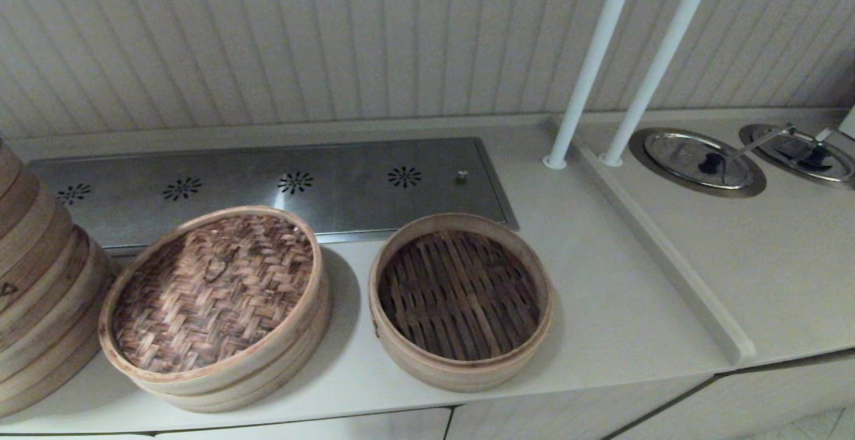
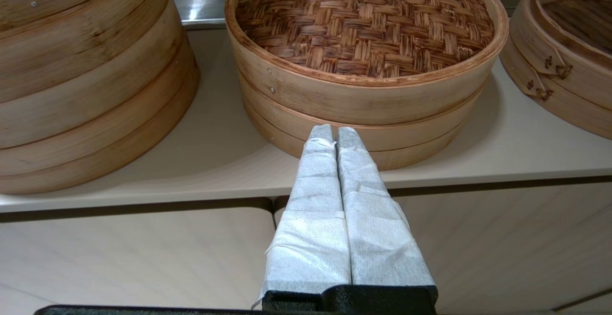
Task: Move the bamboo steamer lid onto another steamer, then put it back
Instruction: Pick up the steamer
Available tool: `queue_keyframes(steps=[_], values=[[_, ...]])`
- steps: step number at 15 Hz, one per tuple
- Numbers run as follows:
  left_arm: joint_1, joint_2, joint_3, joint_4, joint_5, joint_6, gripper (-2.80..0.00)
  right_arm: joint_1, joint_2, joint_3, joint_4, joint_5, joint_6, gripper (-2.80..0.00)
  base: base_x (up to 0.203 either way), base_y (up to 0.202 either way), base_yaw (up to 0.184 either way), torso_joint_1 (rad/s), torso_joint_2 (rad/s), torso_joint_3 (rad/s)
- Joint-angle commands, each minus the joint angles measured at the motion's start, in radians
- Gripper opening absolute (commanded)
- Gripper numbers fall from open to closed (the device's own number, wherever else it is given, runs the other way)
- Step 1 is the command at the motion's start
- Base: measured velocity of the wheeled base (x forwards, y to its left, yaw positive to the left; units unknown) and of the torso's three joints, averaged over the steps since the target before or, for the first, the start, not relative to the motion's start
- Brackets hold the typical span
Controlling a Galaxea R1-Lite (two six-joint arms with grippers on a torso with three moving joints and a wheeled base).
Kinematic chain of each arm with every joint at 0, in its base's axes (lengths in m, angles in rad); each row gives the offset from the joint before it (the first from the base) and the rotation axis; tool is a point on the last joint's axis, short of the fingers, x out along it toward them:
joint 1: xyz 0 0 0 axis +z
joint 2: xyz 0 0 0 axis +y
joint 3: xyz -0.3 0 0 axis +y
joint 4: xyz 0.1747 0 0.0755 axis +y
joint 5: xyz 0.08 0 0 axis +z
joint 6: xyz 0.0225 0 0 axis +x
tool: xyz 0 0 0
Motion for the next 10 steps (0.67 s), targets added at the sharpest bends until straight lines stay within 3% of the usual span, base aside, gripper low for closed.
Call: queue_keyframes(steps=[1, 10], values=[[0.001, 0.002, 0.012, -0.001, 0.000, -0.001, -2.80, 0.000, 0.001, -0.005, -0.001, 0.001, 0.000, -2.80, 0.000, 0.000, 0.000, 0.000, 0.00, 0.000], [0.001, 0.000, 0.008, 0.000, 0.001, -0.004, -2.80, 0.000, 0.001, -0.005, 0.000, 0.000, 0.000, -2.80, 0.000, 0.000, 0.000, 0.000, 0.00, 0.000]])
